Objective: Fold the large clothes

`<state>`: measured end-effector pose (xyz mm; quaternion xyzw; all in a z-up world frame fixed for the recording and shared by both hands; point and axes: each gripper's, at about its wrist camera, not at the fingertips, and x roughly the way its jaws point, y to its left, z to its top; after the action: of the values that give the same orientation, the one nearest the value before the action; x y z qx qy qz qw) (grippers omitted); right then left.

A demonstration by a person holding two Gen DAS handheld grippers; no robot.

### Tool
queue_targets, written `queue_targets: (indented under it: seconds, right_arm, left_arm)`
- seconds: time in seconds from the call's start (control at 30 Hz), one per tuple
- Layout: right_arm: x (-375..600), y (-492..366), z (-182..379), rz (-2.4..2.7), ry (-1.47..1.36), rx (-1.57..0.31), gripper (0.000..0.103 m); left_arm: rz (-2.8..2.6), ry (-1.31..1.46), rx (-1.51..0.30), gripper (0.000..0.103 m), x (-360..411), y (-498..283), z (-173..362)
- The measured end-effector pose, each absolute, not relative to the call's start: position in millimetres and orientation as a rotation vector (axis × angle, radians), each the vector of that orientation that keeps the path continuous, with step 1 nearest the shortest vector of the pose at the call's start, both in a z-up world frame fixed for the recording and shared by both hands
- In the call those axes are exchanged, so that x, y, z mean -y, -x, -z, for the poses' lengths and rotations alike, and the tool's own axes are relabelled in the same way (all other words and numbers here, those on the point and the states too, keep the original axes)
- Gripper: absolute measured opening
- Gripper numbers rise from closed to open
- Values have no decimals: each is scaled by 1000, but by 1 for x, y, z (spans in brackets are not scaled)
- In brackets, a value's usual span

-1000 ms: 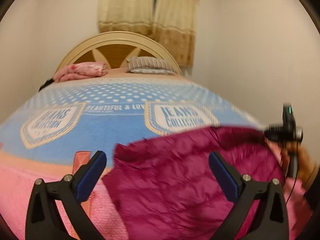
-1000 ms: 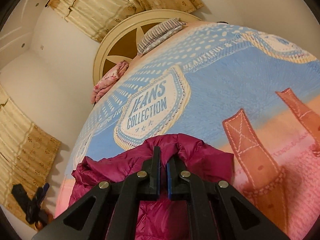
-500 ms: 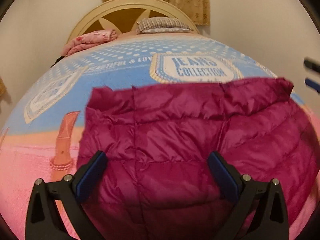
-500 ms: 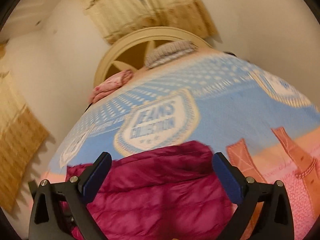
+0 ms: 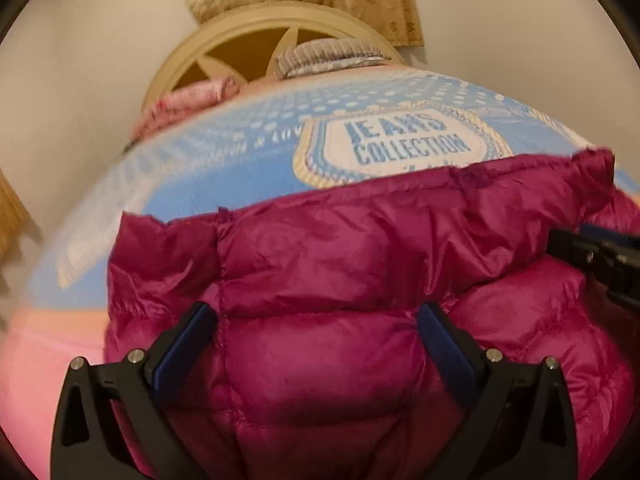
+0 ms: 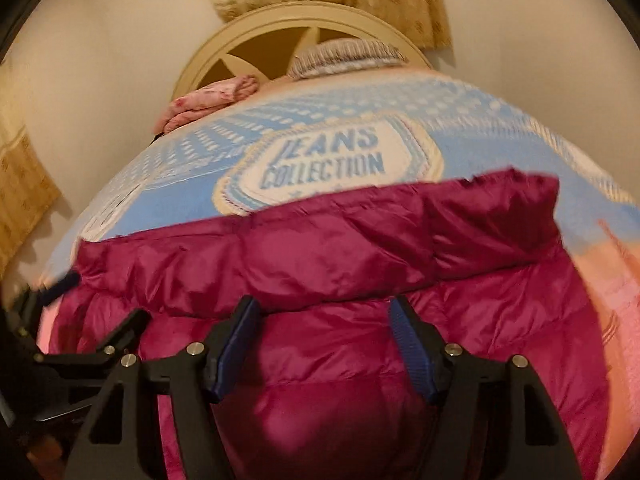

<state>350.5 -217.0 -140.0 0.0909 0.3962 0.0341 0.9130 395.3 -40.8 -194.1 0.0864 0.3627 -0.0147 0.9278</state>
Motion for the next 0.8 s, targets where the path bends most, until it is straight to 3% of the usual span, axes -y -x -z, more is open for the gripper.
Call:
queue_targets:
  seconds: [0.8]
  right_arm:
    - [199,-369,170,-37,-96,-898,70]
  left_arm:
    - [56,-155,-841,103,42,-407,213]
